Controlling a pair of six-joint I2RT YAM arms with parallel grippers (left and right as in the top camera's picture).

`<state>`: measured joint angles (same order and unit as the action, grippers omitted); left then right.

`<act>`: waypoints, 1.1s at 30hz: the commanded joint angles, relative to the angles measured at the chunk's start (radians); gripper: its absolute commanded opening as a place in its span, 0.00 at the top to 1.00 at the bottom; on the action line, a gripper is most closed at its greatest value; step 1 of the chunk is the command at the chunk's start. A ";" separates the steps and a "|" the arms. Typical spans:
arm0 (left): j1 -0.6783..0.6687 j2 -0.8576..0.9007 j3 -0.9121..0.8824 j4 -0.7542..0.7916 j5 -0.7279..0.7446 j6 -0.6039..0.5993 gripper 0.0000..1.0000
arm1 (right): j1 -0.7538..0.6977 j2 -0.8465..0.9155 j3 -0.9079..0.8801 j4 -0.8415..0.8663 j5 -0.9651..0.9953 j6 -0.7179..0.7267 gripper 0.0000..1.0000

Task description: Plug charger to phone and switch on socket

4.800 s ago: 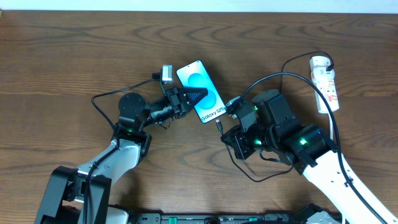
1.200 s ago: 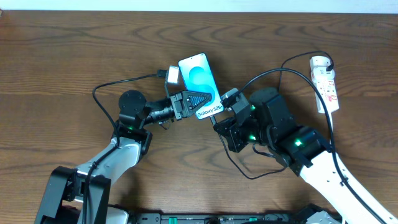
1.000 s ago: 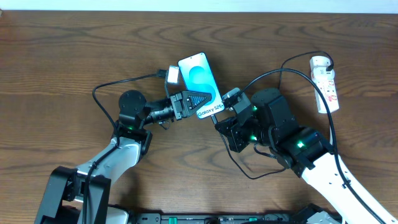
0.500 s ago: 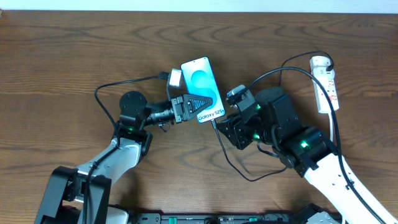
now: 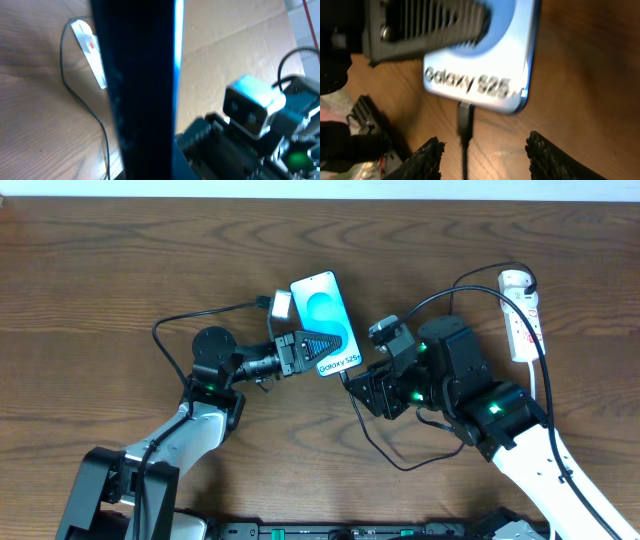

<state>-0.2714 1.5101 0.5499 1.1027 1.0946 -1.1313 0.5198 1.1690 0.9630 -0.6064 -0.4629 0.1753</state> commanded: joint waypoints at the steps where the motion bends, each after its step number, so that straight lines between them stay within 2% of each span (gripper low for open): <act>1: -0.003 -0.008 0.006 0.013 -0.074 -0.033 0.93 | 0.014 -0.015 0.026 -0.015 -0.019 -0.001 0.50; 4: -0.003 -0.008 0.006 0.013 -0.094 -0.042 0.93 | 0.036 -0.015 0.026 -0.032 0.057 -0.001 0.54; 9: -0.003 -0.008 0.006 0.013 -0.094 -0.080 0.93 | 0.072 -0.013 0.026 -0.019 0.106 -0.001 0.76; 18: -0.026 -0.008 0.006 0.013 -0.093 -0.082 0.93 | 0.090 0.017 0.024 0.013 0.117 0.000 0.92; 20: -0.035 -0.008 0.006 0.013 -0.094 -0.082 0.93 | 0.091 0.028 0.024 0.019 0.117 0.000 0.99; 27: -0.045 -0.008 0.006 0.014 -0.093 -0.074 0.92 | 0.085 0.029 0.027 0.095 0.121 0.000 0.99; 33: -0.056 -0.008 0.006 0.014 -0.082 -0.055 0.93 | 0.082 -0.009 0.045 0.089 0.146 -0.001 0.99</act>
<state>-0.2981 1.5101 0.5495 1.1053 0.9508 -1.2079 0.6014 1.1938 0.9642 -0.5423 -0.3428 0.1783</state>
